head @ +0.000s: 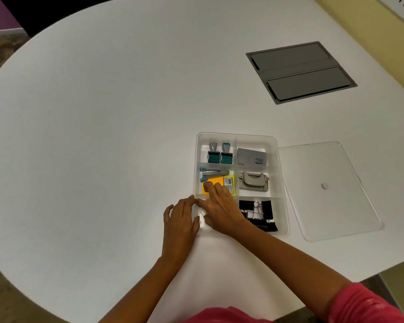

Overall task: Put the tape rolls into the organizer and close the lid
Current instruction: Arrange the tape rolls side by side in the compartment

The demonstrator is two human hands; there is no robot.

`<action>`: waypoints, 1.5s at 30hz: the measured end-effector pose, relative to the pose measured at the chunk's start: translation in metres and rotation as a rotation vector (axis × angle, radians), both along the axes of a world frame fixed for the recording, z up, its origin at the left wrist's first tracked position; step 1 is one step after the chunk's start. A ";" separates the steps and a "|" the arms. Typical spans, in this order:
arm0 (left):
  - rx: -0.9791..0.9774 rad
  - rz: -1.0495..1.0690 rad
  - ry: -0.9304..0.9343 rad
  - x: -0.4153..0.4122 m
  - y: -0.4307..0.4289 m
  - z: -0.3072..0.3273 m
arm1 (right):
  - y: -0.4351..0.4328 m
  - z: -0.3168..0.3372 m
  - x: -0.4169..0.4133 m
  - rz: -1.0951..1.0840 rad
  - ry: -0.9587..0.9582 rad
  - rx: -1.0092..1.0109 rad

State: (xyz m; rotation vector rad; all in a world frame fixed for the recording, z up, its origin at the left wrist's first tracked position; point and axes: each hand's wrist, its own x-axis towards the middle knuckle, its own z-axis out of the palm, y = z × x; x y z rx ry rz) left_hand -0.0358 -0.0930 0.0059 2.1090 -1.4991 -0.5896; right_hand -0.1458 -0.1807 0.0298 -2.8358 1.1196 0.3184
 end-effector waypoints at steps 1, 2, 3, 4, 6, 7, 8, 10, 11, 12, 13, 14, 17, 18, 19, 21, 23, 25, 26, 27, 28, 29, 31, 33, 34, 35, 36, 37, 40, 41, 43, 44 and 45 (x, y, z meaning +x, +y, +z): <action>0.003 -0.005 -0.007 0.000 0.000 0.000 | 0.001 -0.001 0.000 -0.006 -0.003 -0.001; 0.007 -0.012 -0.013 0.001 0.000 0.000 | 0.001 -0.002 0.000 -0.011 -0.009 -0.002; 0.012 -0.015 -0.013 0.001 0.001 0.000 | 0.001 -0.004 -0.001 -0.017 -0.017 -0.002; 0.018 -0.016 -0.009 0.002 0.001 0.000 | 0.001 -0.004 -0.001 -0.024 -0.025 0.002; 0.022 -0.018 -0.004 0.002 0.001 -0.001 | 0.001 -0.006 -0.003 -0.039 -0.037 0.007; 0.018 -0.019 -0.002 0.002 0.001 -0.001 | 0.001 -0.006 -0.004 -0.041 -0.045 0.004; 0.016 -0.018 0.006 0.002 0.000 -0.001 | 0.001 -0.006 -0.005 -0.039 -0.057 0.005; 0.012 -0.013 0.016 0.001 0.000 -0.001 | 0.001 -0.005 -0.009 -0.042 -0.111 0.022; 0.013 -0.010 0.014 0.001 0.000 -0.001 | 0.001 -0.003 -0.011 -0.059 -0.154 0.025; 0.016 -0.009 0.011 0.001 0.001 -0.001 | 0.003 -0.001 -0.014 -0.086 -0.198 0.023; 0.019 -0.010 0.010 0.001 0.001 -0.001 | 0.004 0.001 -0.018 -0.119 -0.243 0.017; 0.018 -0.014 0.011 0.001 0.001 -0.001 | 0.006 0.003 -0.022 -0.157 -0.286 0.006; 0.010 -0.018 0.021 0.002 0.001 0.001 | 0.014 0.009 -0.039 -0.276 -0.383 -0.046; 0.005 -0.020 0.018 0.002 0.002 0.001 | 0.016 0.010 -0.045 -0.313 -0.400 -0.065; 0.000 -0.025 0.011 0.002 0.002 0.002 | 0.018 0.011 -0.051 -0.350 -0.408 -0.082; -0.006 -0.038 -0.003 0.003 0.003 0.002 | 0.022 0.014 -0.062 -0.439 -0.409 -0.097; -0.015 -0.047 -0.005 0.003 0.004 0.002 | 0.026 0.016 -0.070 -0.514 -0.389 -0.112; -0.023 -0.048 0.000 0.003 0.004 0.002 | 0.029 0.017 -0.072 -0.537 -0.350 -0.126; -0.024 -0.049 0.002 0.003 0.004 0.002 | 0.030 0.016 -0.071 -0.531 -0.332 -0.125; -0.023 -0.049 0.004 0.003 0.004 0.001 | 0.030 0.016 -0.069 -0.518 -0.310 -0.119; -0.021 -0.048 0.006 0.003 0.004 0.001 | 0.030 0.015 -0.066 -0.501 -0.284 -0.112; -0.018 -0.046 0.009 0.003 0.004 0.001 | 0.029 0.014 -0.063 -0.485 -0.255 -0.103; -0.012 -0.043 0.014 0.002 0.004 0.001 | 0.026 0.011 -0.058 -0.460 -0.192 -0.078; -0.007 -0.036 0.020 0.002 0.004 0.001 | 0.023 0.007 -0.052 -0.457 -0.132 -0.051; -0.006 -0.032 0.022 0.002 0.004 0.002 | 0.021 0.005 -0.050 -0.467 -0.108 -0.038; -0.006 -0.028 0.023 0.001 0.004 0.002 | 0.020 0.004 -0.047 -0.478 -0.086 -0.027; -0.006 -0.025 0.025 0.001 0.004 0.002 | 0.019 0.002 -0.045 -0.486 -0.070 -0.020; -0.006 -0.021 0.027 0.001 0.004 0.002 | 0.018 0.001 -0.043 -0.488 -0.059 -0.019; -0.002 -0.015 0.031 0.000 0.004 0.002 | 0.018 -0.002 -0.039 -0.486 -0.046 -0.026; 0.001 -0.015 0.029 0.000 0.004 0.002 | 0.018 -0.003 -0.039 -0.490 -0.056 -0.023; 0.009 -0.012 0.026 0.000 0.004 0.002 | 0.017 -0.006 -0.039 -0.496 -0.077 -0.014; 0.011 -0.011 0.027 0.000 0.004 0.002 | 0.016 -0.006 -0.039 -0.496 -0.080 -0.012; 0.012 -0.012 0.028 0.000 0.004 0.003 | 0.016 -0.007 -0.039 -0.495 -0.081 -0.012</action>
